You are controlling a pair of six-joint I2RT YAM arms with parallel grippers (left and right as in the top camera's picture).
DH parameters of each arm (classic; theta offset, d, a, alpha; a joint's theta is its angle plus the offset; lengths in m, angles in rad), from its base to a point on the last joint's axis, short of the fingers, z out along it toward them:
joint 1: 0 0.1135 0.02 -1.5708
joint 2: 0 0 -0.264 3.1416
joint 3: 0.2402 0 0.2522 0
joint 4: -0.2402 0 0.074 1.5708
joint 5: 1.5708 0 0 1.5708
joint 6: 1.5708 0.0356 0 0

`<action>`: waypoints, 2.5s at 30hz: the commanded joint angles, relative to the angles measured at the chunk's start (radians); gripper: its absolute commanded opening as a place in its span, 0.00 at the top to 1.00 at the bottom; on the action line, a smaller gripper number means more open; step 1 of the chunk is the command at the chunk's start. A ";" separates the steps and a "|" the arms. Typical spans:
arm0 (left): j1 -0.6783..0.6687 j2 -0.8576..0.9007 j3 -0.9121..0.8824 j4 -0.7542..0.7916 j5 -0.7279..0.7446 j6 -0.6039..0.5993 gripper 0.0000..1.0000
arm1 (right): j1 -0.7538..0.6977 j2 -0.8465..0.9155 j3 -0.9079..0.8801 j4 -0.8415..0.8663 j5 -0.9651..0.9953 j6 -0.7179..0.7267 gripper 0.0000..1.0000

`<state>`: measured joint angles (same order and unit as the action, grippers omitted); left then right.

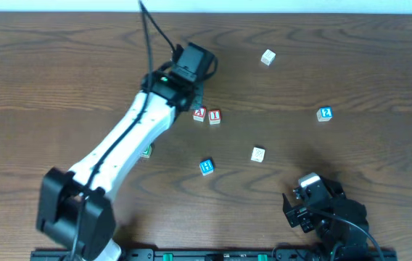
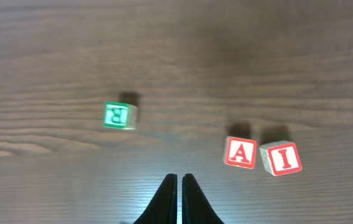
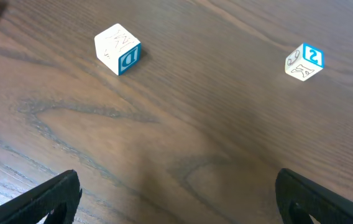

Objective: Spell out Ai2
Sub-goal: 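Open the left gripper and lift it away from the blocks, then move the right gripper over the blue '2' block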

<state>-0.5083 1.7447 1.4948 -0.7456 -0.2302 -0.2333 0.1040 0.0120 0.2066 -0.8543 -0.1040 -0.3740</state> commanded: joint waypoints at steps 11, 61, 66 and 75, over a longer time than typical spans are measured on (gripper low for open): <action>0.067 -0.104 0.011 -0.074 -0.006 0.082 0.94 | -0.007 -0.006 -0.011 -0.004 -0.008 -0.008 0.01; 0.168 -0.220 -0.042 -0.062 0.040 0.130 0.94 | -0.094 1.187 0.616 0.586 0.216 0.425 0.02; 0.208 -0.220 -0.042 -0.062 0.040 0.129 0.91 | -0.145 1.361 0.757 0.465 0.219 0.388 0.01; 0.262 -0.220 -0.042 -0.062 0.041 0.129 0.73 | -0.208 1.501 0.774 0.431 0.167 0.177 0.02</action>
<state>-0.2558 1.5188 1.4532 -0.8055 -0.1871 -0.1085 -0.0944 1.4860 0.9653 -0.4160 0.0921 -0.0921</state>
